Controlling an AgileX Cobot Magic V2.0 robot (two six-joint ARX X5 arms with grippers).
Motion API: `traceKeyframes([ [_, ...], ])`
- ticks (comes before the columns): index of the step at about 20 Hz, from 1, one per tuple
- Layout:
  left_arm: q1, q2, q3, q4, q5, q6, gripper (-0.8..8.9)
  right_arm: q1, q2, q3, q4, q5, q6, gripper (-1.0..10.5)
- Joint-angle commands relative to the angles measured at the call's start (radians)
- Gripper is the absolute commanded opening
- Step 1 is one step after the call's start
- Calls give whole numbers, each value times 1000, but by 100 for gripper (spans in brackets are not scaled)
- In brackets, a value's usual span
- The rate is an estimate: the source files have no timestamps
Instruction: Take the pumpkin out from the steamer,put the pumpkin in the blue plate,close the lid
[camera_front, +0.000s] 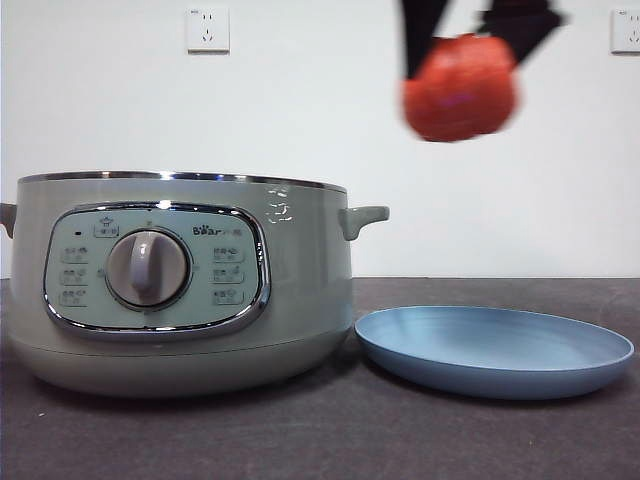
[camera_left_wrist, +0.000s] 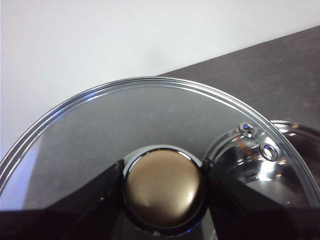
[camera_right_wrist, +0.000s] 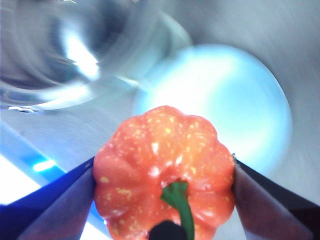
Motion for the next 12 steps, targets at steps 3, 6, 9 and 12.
traceKeyframes([
  [3, -1, 16, 10, 78, 31, 8, -8, -80, -77, -170, 102, 109, 115, -3],
  [6, -1, 35, 10, 104, 51, 8, -8, -84, -150, -346, 251, 202, 152, -3],
  [9, -1, 64, 10, 114, 55, 8, -8, -77, -212, -528, 448, 200, 158, -3],
  [12, -1, 94, 10, 116, 101, 8, -9, -70, -206, -625, 583, 200, 158, -3],
])
